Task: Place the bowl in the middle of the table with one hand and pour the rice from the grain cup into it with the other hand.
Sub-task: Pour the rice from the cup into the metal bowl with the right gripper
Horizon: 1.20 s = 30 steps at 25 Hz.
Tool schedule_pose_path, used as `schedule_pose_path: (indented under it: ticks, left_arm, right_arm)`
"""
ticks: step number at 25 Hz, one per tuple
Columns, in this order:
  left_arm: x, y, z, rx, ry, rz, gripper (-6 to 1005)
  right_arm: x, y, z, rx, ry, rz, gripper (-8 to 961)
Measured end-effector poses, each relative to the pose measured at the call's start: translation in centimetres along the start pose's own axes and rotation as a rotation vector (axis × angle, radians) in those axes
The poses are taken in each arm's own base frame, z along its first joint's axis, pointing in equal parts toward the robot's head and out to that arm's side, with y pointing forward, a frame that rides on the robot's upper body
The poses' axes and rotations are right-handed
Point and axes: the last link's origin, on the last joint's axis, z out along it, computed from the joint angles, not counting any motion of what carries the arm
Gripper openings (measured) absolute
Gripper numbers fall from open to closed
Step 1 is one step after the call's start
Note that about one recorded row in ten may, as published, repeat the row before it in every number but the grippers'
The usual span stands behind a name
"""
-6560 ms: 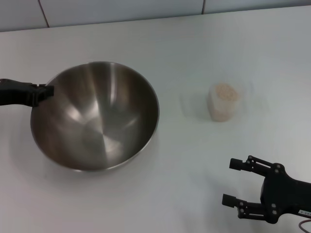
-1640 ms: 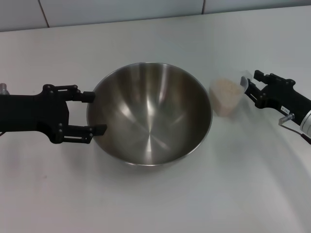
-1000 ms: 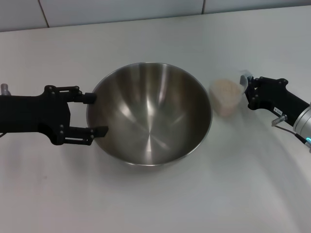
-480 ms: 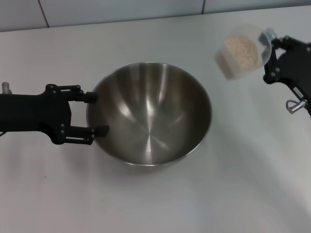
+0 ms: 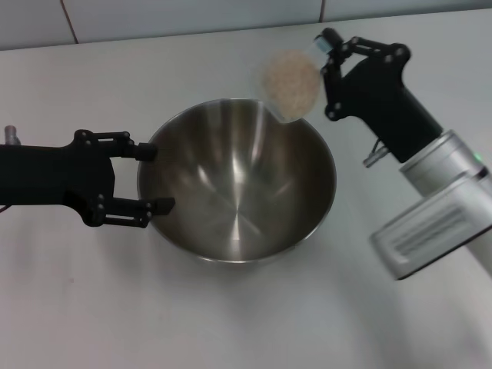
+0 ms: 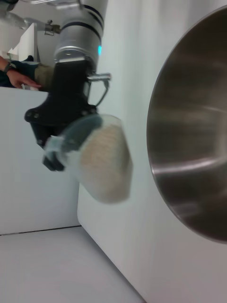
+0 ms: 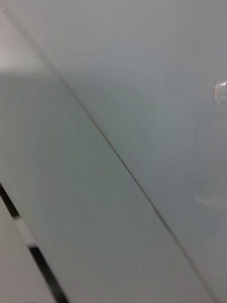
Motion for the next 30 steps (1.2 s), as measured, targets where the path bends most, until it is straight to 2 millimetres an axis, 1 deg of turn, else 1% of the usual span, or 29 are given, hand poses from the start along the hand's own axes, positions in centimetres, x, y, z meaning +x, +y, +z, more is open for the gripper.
schedule_pose_path:
  ticks: [1,2,3,6,7,8,11,12,13,19,22,23,25,26,27,28,30]
  left_arm:
    - [0.0,0.0,0.0,-0.002,-0.001,0.001,814]
    - [0.1,0.0,0.1,-0.006,-0.003,0.003,814]
    - [0.1,0.0,0.1,-0.006,-0.003,0.003,814]
    - [0.1,0.0,0.1,-0.007,-0.003,0.003,814]
    - [0.1,0.0,0.1,-0.007,-0.003,0.003,814]
    - [0.1,0.0,0.1,-0.007,-0.003,0.003,814]
    - [0.1,0.0,0.1,-0.007,-0.003,0.003,814]
    - [0.1,0.0,0.1,-0.007,-0.003,0.004,815]
    - [0.1,0.0,0.1,-0.007,-0.003,0.004,815]
    - [0.1,0.1,0.2,-0.007,-0.004,0.010,815]
    - [0.1,0.1,0.2,-0.007,-0.004,0.010,815]
    - [0.1,0.1,0.2,-0.007,-0.004,0.010,815]
    - [0.1,0.0,0.2,-0.006,-0.003,0.011,815]
    - [0.1,0.0,0.2,-0.007,-0.003,0.012,814]
    - [0.1,0.0,0.2,-0.007,-0.003,0.012,814]
    - [0.2,0.0,0.2,-0.008,-0.003,0.013,814]
    - [0.2,0.0,0.3,-0.009,-0.003,0.014,814]
  right_arm:
    - [-0.2,0.3,0.2,-0.004,0.006,-0.064,33]
    - [-0.8,1.1,0.5,-0.010,0.025,-0.233,34]
    - [-0.8,1.1,0.5,-0.010,0.025,-0.233,35]
    - [-1.6,1.8,0.5,-0.017,0.025,-0.460,39]
    - [-2.2,2.1,0.3,-0.012,-0.010,-0.561,40]
    - [-2.2,2.1,0.3,-0.012,-0.010,-0.561,41]
    - [-3.2,2.4,0.0,-0.008,-0.069,-0.662,44]
    - [-3.5,2.6,0.0,-0.010,-0.082,-0.740,46]
    - [-3.5,2.6,0.0,-0.010,-0.082,-0.740,47]
    - [-4.1,3.7,-0.2,-0.036,-0.110,-1.028,54]
    - [-4.9,4.4,-0.3,-0.035,-0.171,-1.167,57]
    - [-4.9,4.4,-0.3,-0.035,-0.171,-1.167,58]
    - [-5.2,4.7,-0.4,-0.040,-0.195,-1.224,60]
    - [-5.3,4.9,-0.4,-0.048,-0.205,-1.275,62]
    - [-5.3,5.4,-0.3,-0.066,-0.227,-1.380,63]
    - [-5.3,5.4,-0.3,-0.066,-0.227,-1.380,64]
    - [-5.3,5.8,-0.3,-0.082,-0.255,-1.461,66]
